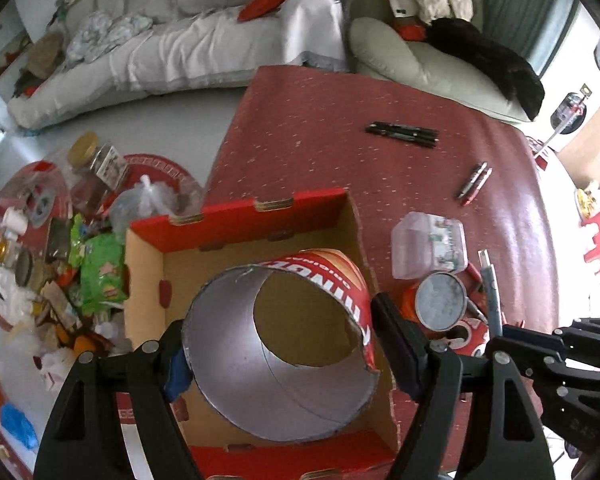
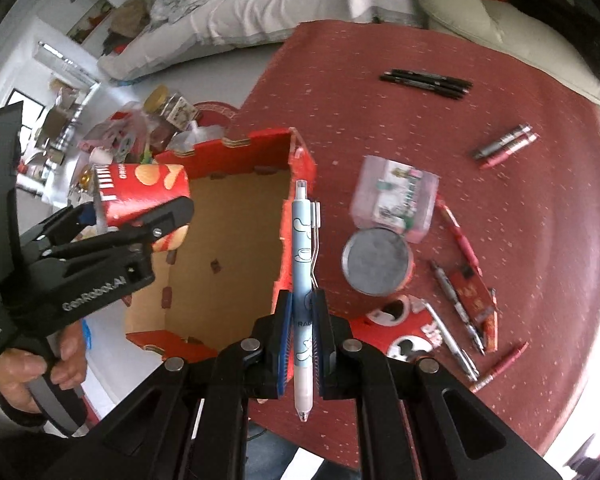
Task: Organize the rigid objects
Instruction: 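Carry the tube and the blue pen over the open cardboard box with both tools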
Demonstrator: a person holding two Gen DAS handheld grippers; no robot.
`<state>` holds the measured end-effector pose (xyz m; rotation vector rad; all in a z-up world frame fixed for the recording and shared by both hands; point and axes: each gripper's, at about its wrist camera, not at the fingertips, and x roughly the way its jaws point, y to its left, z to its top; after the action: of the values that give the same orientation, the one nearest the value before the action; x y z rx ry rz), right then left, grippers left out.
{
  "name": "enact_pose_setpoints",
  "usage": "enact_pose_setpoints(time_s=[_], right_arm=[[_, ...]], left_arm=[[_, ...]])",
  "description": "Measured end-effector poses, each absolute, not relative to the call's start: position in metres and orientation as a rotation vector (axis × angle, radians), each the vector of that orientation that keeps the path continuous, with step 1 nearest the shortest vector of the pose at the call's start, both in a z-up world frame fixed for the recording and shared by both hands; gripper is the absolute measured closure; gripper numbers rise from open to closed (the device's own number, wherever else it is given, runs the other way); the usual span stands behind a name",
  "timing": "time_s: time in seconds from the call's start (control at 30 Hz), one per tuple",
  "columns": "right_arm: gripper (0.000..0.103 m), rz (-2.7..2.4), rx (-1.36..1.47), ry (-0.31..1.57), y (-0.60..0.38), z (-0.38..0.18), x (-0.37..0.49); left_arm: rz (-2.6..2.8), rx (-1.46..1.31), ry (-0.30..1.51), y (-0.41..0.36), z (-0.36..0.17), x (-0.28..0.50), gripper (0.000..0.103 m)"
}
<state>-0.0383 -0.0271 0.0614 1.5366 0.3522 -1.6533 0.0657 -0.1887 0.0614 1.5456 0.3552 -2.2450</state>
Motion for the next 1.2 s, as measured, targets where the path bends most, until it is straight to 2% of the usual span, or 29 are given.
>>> enact_pose_setpoints(time_s=[0.37,0.6,1.2], right_arm=[[0.092,-1.550,1.529,0.342,-0.080,0.053,-0.015],[0.092,-1.498,1.600,0.271,-0.114,0.029,-0.012],[0.092,-1.557,1.713,0.287,-0.161,-0.027,-0.037]], left_arm=[[-2.106,1.501,0.452,-0.239,0.051,0.100,0.022],[-2.012,1.494,0.413,-0.271,0.039,0.119,0.022],[-1.982,1.565,0.393,-0.287,-0.013,0.085,0.022]])
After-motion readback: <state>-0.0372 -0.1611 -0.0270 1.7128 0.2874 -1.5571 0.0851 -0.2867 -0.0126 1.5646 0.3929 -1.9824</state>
